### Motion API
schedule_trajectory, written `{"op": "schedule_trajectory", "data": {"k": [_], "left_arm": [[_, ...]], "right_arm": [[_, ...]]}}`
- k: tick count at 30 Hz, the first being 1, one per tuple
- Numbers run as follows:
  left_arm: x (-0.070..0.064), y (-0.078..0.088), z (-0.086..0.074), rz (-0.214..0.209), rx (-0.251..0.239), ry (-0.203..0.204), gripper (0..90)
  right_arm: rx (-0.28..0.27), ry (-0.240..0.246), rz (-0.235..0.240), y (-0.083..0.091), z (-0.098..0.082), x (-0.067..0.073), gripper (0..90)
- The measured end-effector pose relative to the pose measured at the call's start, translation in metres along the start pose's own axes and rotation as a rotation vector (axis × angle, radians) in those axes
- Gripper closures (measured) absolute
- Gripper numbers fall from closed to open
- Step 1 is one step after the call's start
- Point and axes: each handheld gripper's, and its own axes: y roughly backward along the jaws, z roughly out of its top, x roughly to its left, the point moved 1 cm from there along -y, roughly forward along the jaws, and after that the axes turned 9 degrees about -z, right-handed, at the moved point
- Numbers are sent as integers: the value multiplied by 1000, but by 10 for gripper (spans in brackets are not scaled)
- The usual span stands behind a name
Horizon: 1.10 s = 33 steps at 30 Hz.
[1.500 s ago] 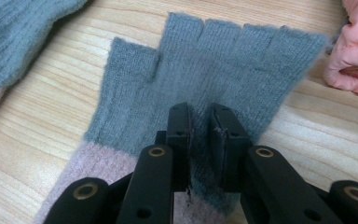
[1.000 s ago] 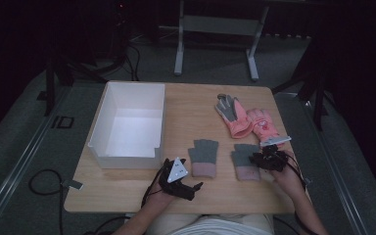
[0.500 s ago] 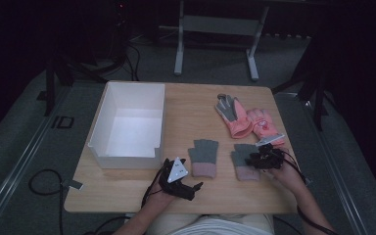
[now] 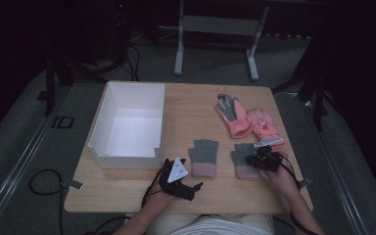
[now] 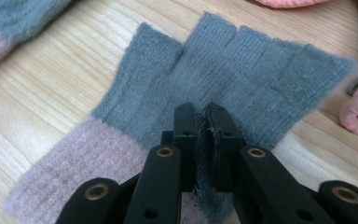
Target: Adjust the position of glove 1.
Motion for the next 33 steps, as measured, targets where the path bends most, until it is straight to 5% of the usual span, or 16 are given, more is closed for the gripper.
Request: {"op": "schedule_trajectory", "data": {"k": [7, 11, 18, 22, 27, 33], "left_arm": [[0, 0, 0, 1, 1, -2, 0], [0, 0, 0, 0, 1, -2, 0], [0, 0, 0, -1, -2, -1, 0], [-1, 1, 0, -2, -6, -1, 0], [-1, 1, 0, -1, -8, -3, 0], [-1, 1, 0, 0, -8, -5, 0]], "right_arm": [[-66, -41, -26, 28, 15, 6, 853], [-143, -74, -23, 59, 39, 11, 852], [-211, -60, -5, 82, 73, 29, 852], [-237, -42, 39, 77, 86, 48, 851], [-208, -1, 89, 56, 96, 75, 851], [-160, -12, 130, 29, 98, 95, 851]]}}
